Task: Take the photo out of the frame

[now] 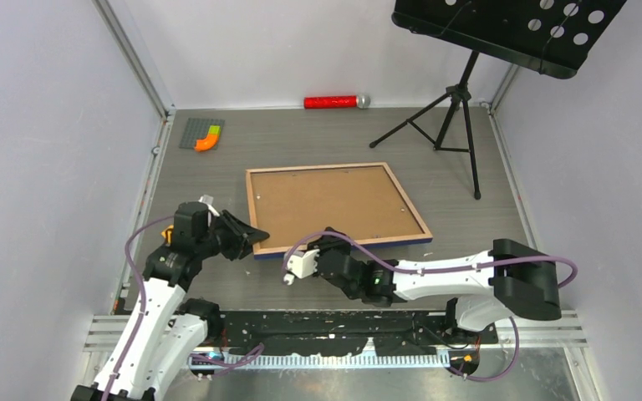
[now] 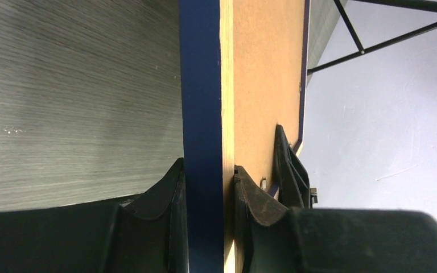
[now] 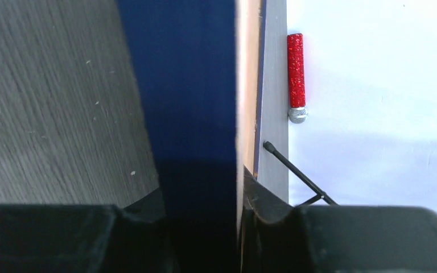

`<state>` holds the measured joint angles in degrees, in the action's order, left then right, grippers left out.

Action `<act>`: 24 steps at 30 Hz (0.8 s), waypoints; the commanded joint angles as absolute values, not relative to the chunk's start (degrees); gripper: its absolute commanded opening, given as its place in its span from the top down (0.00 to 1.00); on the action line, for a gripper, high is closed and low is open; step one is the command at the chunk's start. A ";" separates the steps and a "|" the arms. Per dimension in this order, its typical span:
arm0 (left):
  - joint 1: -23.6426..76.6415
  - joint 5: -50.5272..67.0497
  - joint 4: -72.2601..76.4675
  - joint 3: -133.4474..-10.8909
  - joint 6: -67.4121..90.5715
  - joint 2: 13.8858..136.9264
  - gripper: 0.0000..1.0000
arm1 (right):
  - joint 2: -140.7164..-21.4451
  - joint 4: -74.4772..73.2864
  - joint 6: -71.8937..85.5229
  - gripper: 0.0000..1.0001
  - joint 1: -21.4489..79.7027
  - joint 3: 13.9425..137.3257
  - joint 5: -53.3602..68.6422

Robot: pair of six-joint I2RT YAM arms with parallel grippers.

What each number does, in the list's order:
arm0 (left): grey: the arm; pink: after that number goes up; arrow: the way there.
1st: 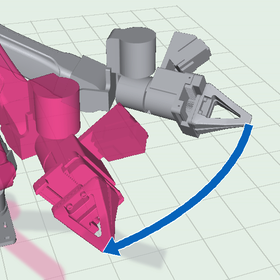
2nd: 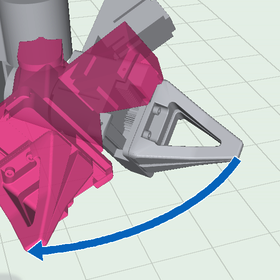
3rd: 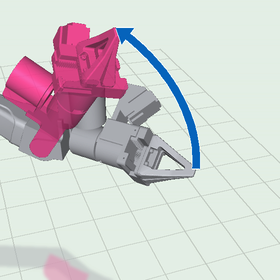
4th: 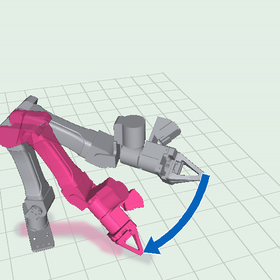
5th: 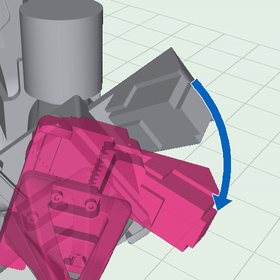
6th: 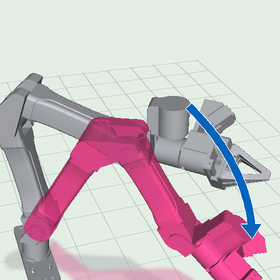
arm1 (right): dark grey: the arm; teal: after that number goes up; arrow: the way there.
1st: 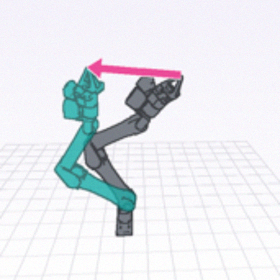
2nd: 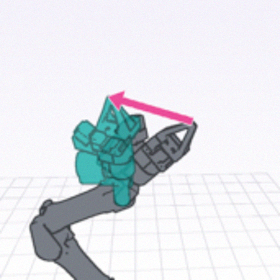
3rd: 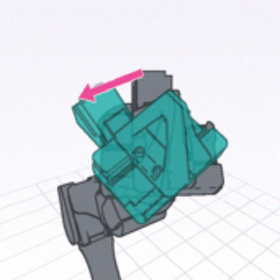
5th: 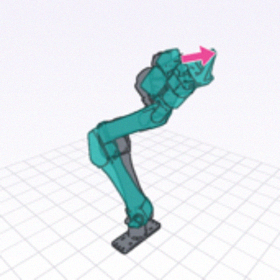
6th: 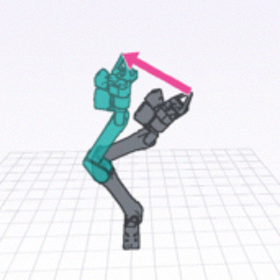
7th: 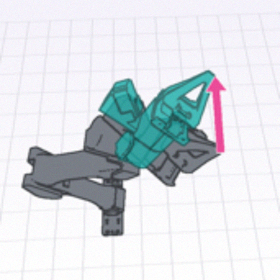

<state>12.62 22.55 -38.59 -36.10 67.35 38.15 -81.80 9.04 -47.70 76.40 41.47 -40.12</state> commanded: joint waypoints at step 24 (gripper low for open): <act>13.01 -2.02 -47.80 -63.58 46.57 28.94 0.00 | -60.76 -13.15 25.09 0.95 42.42 72.40 12.44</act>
